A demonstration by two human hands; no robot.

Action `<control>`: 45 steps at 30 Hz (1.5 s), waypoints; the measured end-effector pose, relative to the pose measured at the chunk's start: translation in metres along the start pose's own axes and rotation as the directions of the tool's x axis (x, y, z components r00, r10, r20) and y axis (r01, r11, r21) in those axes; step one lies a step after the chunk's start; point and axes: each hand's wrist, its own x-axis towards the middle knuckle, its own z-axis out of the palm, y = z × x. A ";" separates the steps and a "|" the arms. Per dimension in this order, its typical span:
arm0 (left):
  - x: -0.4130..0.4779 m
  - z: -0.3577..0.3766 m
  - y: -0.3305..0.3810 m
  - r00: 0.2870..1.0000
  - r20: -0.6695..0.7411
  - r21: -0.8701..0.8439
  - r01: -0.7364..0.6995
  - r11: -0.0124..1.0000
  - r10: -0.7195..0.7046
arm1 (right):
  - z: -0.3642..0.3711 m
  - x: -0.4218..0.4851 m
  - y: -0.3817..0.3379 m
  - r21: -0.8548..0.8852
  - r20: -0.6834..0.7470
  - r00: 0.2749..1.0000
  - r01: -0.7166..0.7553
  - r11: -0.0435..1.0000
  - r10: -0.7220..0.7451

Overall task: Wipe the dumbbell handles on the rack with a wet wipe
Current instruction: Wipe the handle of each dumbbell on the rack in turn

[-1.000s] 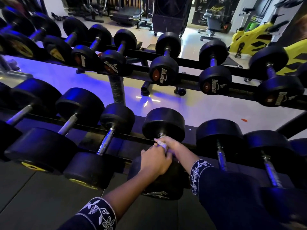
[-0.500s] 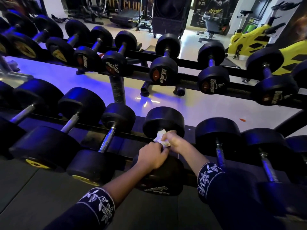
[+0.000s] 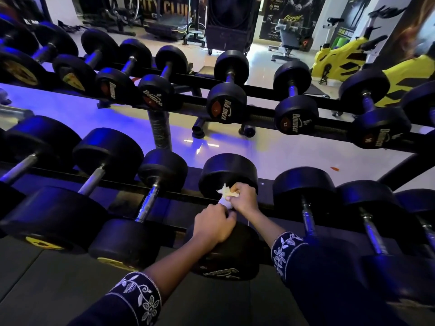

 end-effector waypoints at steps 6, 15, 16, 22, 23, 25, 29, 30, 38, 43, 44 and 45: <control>-0.001 -0.002 0.002 1.000 -0.003 -0.003 -0.009 1.000 0.009 | -0.007 -0.026 0.017 0.076 0.231 0.971 0.051 0.996 -0.067; -0.004 -0.002 -0.002 1.000 0.001 -0.025 -0.015 1.000 0.015 | -0.001 -0.015 -0.020 -0.048 0.117 0.993 -0.017 0.999 0.023; -0.004 -0.002 -0.003 1.000 0.001 -0.026 -0.018 1.000 0.018 | -0.002 -0.017 -0.015 -0.020 0.209 0.978 -0.014 1.000 0.018; -0.003 -0.001 -0.002 1.000 -0.013 -0.028 -0.013 1.000 0.013 | -0.002 -0.019 -0.007 0.011 0.187 0.982 0.004 1.000 -0.006; -0.003 0.000 -0.002 1.000 -0.009 -0.029 -0.008 1.000 0.007 | -0.002 -0.016 -0.010 0.001 0.094 0.996 0.001 1.000 -0.001; -0.002 0.000 -0.004 1.000 -0.003 -0.044 0.004 0.999 -0.004 | -0.001 -0.011 -0.020 -0.007 0.013 1.000 -0.020 1.000 0.020; -0.001 0.002 -0.006 1.000 -0.021 -0.054 -0.020 0.998 0.019 | -0.004 -0.014 -0.023 -0.065 0.251 0.968 -0.012 0.998 0.028; -0.001 0.002 -0.006 0.999 -0.026 -0.047 -0.024 0.999 0.023 | -0.004 -0.017 -0.019 -0.032 0.323 0.945 -0.043 0.999 0.051; -0.003 0.001 -0.007 1.000 -0.016 -0.103 -0.016 0.995 0.015 | -0.003 -0.004 -0.022 -0.039 0.100 0.995 -0.022 0.999 0.026; -0.004 0.001 -0.015 0.998 -0.060 -0.178 -0.036 0.983 0.026 | 0.002 -0.017 -0.019 -0.142 0.190 0.982 0.016 0.990 0.011; -0.005 0.002 -0.018 0.997 -0.072 -0.202 -0.032 0.979 0.018 | 0.002 -0.020 -0.012 -0.130 0.233 0.972 -0.006 0.992 0.036; -0.005 0.003 -0.021 0.996 -0.088 -0.231 -0.021 0.973 0.001 | 0.002 -0.022 -0.005 -0.104 0.269 0.962 -0.029 0.994 0.057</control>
